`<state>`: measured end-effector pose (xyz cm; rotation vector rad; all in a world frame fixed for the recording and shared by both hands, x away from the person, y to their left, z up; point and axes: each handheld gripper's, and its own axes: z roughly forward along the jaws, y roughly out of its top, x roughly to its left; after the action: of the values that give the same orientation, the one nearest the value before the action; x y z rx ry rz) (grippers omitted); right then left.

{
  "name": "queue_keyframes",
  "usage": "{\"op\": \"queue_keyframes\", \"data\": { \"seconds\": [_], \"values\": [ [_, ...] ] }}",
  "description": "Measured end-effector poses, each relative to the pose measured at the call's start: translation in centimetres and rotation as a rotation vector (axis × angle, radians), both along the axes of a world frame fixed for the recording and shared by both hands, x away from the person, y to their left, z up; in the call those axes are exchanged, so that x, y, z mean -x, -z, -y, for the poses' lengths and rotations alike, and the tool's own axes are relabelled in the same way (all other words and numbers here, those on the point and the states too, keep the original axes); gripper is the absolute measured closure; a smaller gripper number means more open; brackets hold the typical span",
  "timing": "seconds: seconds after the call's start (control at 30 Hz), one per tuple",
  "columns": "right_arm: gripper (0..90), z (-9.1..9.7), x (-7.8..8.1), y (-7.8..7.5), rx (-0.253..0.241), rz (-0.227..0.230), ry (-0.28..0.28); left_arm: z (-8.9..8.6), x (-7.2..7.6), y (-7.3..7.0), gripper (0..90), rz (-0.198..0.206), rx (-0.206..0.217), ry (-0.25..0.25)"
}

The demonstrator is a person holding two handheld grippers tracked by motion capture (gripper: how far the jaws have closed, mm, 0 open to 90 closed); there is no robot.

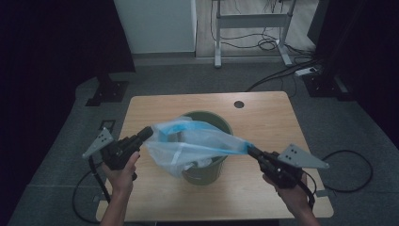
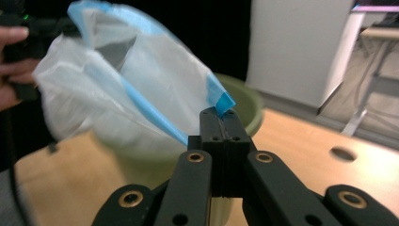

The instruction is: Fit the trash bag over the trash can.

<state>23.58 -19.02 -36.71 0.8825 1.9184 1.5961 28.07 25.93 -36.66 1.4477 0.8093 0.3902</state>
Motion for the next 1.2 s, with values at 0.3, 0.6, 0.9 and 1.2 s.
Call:
{"op": "queue_keyframes", "data": {
  "seconds": [0.3, 0.6, 0.9, 1.2],
  "values": [
    [89.3, -1.0, 0.6, 4.7, 0.0, -0.104, -0.052, -1.0, 1.7, 3.3, 89.8, -0.067, -0.033, 0.01],
    [89.3, -1.7, -0.1, 7.8, 0.025, -0.19, -0.071, -0.7, 0.9, 5.9, 89.8, -0.144, -0.079, 0.025],
    [89.2, -1.7, -2.3, 9.0, 0.036, -0.223, -0.004, -0.2, 0.1, 6.5, 87.9, -0.152, -0.079, 0.015],
    [87.8, -1.7, -2.1, 8.2, 0.015, -0.203, -0.004, -1.8, 2.4, 4.1, 35.9, -0.059, -0.108, 0.06]
  ]
}}
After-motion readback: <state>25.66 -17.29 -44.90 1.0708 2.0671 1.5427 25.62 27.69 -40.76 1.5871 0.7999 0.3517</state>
